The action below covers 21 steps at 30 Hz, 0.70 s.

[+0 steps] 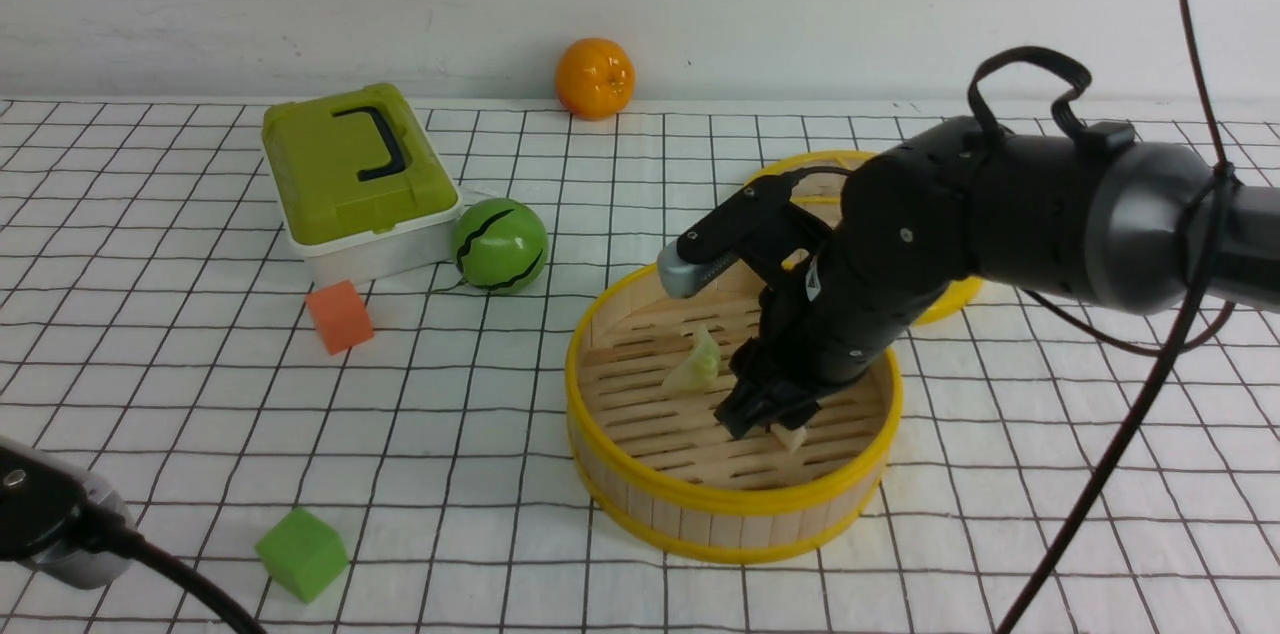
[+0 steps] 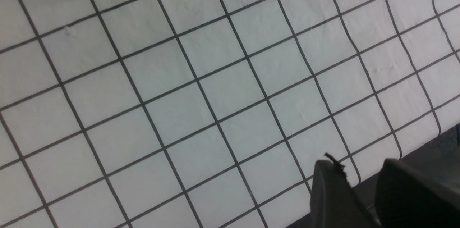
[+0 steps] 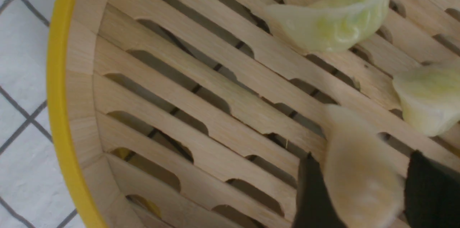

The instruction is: Put the dumplings into the steamer on the table with the white tablecloth.

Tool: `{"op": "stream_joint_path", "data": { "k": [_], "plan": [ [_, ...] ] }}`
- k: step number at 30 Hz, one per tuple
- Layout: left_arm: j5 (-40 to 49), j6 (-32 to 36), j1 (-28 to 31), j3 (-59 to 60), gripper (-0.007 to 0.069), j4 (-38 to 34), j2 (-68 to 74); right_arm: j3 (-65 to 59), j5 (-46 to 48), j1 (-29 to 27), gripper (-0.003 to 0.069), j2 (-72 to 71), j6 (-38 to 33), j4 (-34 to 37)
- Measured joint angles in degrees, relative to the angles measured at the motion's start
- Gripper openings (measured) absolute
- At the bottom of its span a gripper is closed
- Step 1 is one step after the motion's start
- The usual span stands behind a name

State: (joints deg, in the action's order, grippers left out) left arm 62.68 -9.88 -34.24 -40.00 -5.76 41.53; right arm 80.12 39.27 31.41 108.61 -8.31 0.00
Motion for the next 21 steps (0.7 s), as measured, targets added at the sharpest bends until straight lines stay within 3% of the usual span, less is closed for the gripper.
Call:
{"op": "stream_joint_path", "data": {
  "k": [3, 8, 14, 16, 21],
  "plan": [
    [0.25, 0.0, 0.0, 0.0, 0.0192, 0.0, 0.0, 0.0, 1.27, 0.0, 0.0419, -0.27, 0.14, 0.0],
    [0.27, 0.0, 0.0, 0.0, 0.0198, 0.0, 0.0, 1.02, 7.41, 0.0, 0.0399, -2.86, 0.14, 0.0],
    [0.29, 0.0, 0.0, 0.0, 0.0205, 0.0, 0.0, 2.9, 18.22, 0.0, 0.0234, -14.08, 0.16, 1.96],
    [0.29, 0.0, 0.0, 0.0, 0.0209, 0.0, 0.0, 2.8, 21.95, 0.0, 0.0146, -20.06, 0.21, 3.58],
    [0.29, 0.0, 0.0, 0.0, 0.0215, 0.0, 0.0, -1.01, 24.53, 0.0, 0.0034, -30.87, 0.21, 6.24]
  ]
}}
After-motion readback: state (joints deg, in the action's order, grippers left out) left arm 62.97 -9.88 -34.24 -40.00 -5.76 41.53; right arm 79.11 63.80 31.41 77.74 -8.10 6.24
